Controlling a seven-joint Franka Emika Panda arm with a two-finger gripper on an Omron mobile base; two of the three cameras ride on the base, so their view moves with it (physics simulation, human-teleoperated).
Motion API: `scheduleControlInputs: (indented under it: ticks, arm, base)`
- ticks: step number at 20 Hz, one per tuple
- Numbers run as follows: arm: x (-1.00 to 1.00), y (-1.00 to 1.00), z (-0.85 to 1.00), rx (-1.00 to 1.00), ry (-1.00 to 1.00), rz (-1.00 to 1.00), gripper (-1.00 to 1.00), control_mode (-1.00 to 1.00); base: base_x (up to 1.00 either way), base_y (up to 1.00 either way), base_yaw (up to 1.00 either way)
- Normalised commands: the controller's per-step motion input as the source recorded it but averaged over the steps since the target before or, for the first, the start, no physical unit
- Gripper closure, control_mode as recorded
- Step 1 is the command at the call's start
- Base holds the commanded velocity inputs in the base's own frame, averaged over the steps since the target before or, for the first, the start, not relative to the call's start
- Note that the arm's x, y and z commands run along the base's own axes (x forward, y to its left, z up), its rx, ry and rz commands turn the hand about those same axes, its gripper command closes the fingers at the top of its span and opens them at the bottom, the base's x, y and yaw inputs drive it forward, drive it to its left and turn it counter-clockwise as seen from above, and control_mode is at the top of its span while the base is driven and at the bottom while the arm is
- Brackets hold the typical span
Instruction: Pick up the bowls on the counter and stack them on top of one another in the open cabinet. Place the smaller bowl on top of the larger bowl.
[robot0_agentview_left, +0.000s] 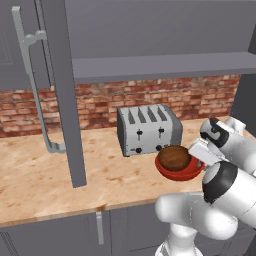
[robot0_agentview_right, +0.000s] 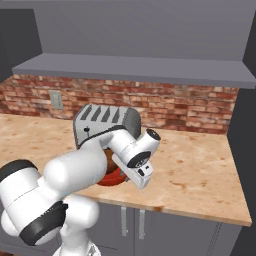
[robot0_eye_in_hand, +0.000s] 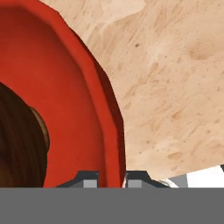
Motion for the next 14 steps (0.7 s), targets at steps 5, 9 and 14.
scheduleControlInputs:
  ticks: [5,9,14]
  arm:
    - [-0.21,0.01,0.31,0.03,0.0,0.0,1.0,-1.0]
    - [-0.21,0.01,0.37,0.04,0.0,0.0,1.0,-1.0]
    - [-0.24,0.0,0.5,0.03,0.0,0.0,1.0,-1.0]
  base:
    - [0.0,0.0,0.0]
    - [0.0,0.0,0.0]
    - [0.0,0.0,0.0]
